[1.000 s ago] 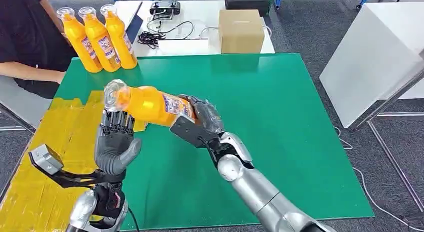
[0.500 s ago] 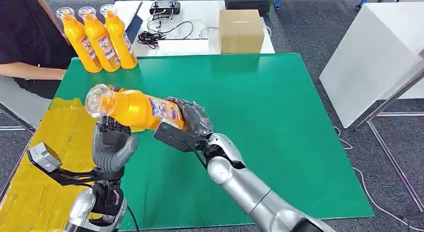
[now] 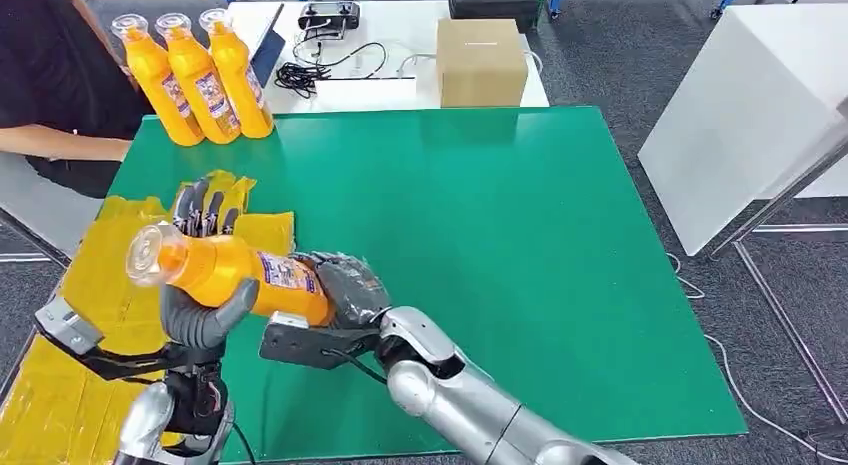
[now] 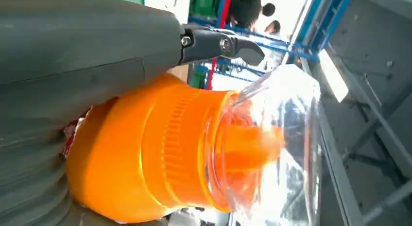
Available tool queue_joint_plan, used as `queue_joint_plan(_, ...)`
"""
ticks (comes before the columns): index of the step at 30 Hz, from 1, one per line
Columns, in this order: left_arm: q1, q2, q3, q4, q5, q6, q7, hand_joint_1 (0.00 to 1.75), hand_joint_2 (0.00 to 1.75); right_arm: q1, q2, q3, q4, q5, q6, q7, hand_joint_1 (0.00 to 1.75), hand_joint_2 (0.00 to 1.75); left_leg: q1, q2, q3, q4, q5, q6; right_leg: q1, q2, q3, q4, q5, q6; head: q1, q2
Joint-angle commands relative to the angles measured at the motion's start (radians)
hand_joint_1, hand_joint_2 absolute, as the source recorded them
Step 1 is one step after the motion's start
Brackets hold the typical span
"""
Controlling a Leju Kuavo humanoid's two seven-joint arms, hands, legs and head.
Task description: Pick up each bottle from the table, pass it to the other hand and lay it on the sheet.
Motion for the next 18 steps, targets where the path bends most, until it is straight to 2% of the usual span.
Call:
queue_joint_plan(1,-0.064,0.009,0.027,0.052,0.0,0.006,0.005,0.0,1.75,0.012,-0.033,0.137,0.016,0.015,0.031,-0.012,1.75,1.75,0.001,-0.002,0.002,-0.001,0.0,-0.001,0.001,-0.002,0.003,-0.002,0.0,0.0,0.0,0.0)
queue_joint_plan(11,-0.07,0.013,0.032,0.058,-0.012,0.025,0.006,0.0,1.75,0.019,-0.039,0.152,0.052,0.005,0.038,-0.019,1.75,1.75,0.0,-0.002,0.002,-0.001,0.0,-0.001,0.0,-0.002,0.003,-0.002,0.0,0.0,0.0,0.0)
queue_joint_plan(12,-0.07,0.014,0.031,0.056,-0.015,0.022,0.002,1.75,1.75,0.018,-0.038,0.153,0.057,0.005,0.039,-0.02,1.75,1.75,0.001,-0.002,0.004,-0.002,0.0,-0.001,0.001,-0.003,0.005,-0.003,-0.001,0.0,0.0,0.0)
queue_joint_plan(18,-0.064,0.015,0.029,0.045,-0.018,0.006,-0.01,1.75,1.75,0.018,-0.039,0.15,0.056,0.002,0.04,-0.025,1.75,1.75,0.001,-0.002,0.004,-0.001,0.0,-0.001,0.001,-0.003,0.005,-0.003,-0.001,0.0,0.0,0.0)
